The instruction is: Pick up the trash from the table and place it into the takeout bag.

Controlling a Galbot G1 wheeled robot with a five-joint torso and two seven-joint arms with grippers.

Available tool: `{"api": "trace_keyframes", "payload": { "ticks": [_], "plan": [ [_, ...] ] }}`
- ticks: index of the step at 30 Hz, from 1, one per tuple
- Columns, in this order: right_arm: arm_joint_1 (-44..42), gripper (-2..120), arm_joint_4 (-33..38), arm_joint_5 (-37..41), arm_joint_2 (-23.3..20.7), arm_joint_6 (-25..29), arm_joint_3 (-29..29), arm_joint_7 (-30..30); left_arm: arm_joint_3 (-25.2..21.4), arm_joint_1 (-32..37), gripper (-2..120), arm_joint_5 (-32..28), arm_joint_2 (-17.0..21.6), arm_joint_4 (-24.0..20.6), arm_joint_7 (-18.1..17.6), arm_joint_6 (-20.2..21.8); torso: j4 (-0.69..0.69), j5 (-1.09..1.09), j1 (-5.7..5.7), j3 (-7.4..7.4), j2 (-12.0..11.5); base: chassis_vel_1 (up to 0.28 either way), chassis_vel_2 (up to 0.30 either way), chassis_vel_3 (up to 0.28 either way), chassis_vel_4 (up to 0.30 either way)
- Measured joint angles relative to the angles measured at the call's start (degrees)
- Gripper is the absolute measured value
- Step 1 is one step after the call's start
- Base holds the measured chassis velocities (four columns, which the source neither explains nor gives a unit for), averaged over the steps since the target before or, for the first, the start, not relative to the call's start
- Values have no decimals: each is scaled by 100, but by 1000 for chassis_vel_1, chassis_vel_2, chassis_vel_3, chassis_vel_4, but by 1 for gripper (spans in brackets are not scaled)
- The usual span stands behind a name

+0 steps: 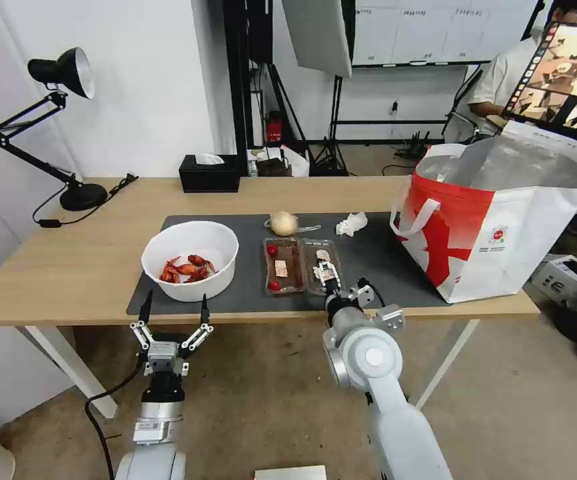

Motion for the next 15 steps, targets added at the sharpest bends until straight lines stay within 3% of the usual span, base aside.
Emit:
{"api": "trace_keyframes", "payload": {
  "ticks": [15],
  "plan": [
    [60, 100, 8, -530, -8, -11, -192, -446, -10, -27, 100, -18, -21, 21, 0, -54, 0, 0, 0, 0, 0, 0, 0, 0, 0]
  ]
}}
